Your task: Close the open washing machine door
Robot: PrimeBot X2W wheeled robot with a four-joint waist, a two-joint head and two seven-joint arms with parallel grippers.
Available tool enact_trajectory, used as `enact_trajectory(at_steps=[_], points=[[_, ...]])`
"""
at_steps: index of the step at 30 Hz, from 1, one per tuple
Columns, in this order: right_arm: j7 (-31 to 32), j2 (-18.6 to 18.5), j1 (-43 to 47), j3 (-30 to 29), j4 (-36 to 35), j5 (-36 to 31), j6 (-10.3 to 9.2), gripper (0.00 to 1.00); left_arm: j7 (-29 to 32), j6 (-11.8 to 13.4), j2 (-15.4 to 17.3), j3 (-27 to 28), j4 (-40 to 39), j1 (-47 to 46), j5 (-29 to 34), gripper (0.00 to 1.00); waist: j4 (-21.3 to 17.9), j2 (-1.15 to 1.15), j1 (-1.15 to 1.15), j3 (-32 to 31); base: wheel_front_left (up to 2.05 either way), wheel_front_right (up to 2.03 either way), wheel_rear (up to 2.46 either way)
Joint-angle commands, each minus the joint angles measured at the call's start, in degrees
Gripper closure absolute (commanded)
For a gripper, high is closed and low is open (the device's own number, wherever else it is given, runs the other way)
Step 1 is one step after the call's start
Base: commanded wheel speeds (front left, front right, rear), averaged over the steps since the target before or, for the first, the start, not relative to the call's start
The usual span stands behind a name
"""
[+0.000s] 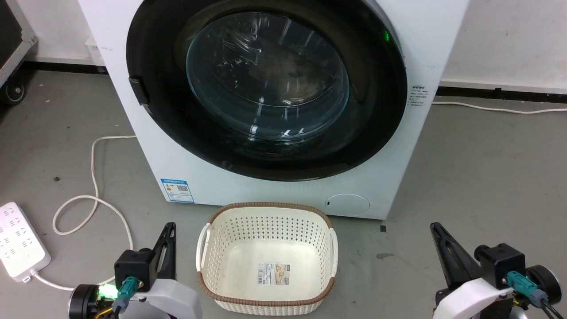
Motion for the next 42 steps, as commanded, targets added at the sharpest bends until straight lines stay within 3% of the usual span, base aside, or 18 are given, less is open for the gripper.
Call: enact_trajectory(at_steps=[1,42], points=[[0.03,0.27,-0.78,-0.03,-0.30,-0.44,-0.04,1.00,0.02,0.16,0.00,0.03,-0.27,-0.51,0.16,1.00,0.00,0.00,0.00,0.00,0.00,0.00,0.00],[0.03,0.27,-0.78,-0.03,-0.30,-0.44,-0.04,1.00,0.02,0.16,0.00,0.03,-0.27,-0.51,0.16,1.00,0.00,0.00,0.00,0.00,0.00,0.00,0.00]])
